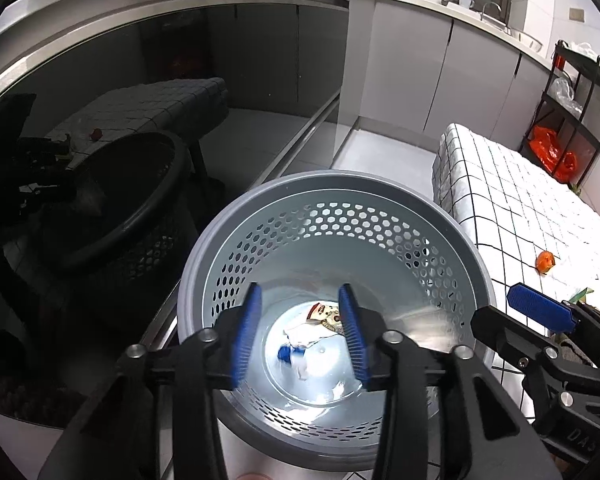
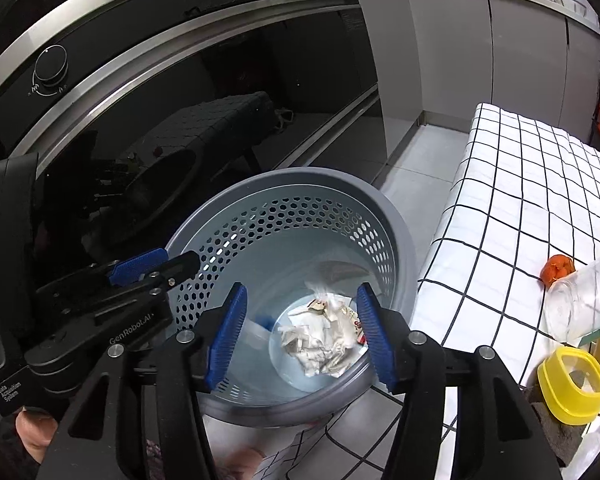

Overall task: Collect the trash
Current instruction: 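Open both grippers over the grey basket to drop paper and strap, then move both grippers back toward the clear plastic bag on the table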

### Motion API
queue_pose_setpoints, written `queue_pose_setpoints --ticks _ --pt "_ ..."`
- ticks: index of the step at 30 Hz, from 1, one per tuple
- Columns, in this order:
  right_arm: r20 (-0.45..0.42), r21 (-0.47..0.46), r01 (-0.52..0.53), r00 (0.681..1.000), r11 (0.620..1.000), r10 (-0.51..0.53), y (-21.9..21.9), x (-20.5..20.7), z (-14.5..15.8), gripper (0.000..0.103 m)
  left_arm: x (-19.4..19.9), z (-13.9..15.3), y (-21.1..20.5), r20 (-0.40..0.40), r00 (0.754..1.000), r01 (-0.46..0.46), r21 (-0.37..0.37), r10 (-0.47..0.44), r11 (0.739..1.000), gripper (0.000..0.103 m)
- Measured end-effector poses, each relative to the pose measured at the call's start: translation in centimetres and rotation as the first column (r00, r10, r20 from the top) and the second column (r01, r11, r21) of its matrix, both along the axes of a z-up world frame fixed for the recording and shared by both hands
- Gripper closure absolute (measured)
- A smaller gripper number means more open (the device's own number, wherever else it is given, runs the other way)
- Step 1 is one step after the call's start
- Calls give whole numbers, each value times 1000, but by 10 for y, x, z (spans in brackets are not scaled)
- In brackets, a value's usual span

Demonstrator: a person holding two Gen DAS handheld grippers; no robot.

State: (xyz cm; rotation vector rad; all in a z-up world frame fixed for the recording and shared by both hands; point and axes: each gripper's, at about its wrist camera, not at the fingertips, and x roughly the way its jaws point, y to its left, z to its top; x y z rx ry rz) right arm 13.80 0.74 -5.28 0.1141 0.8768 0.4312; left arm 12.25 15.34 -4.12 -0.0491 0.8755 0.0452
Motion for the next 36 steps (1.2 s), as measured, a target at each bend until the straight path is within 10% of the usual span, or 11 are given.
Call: queue_pose_setpoints --ticks 36 --pt "26 10 148 989 989 -148 -55 -68 20 46 -28 16 -21 56 995 81 4 -82 997 44"
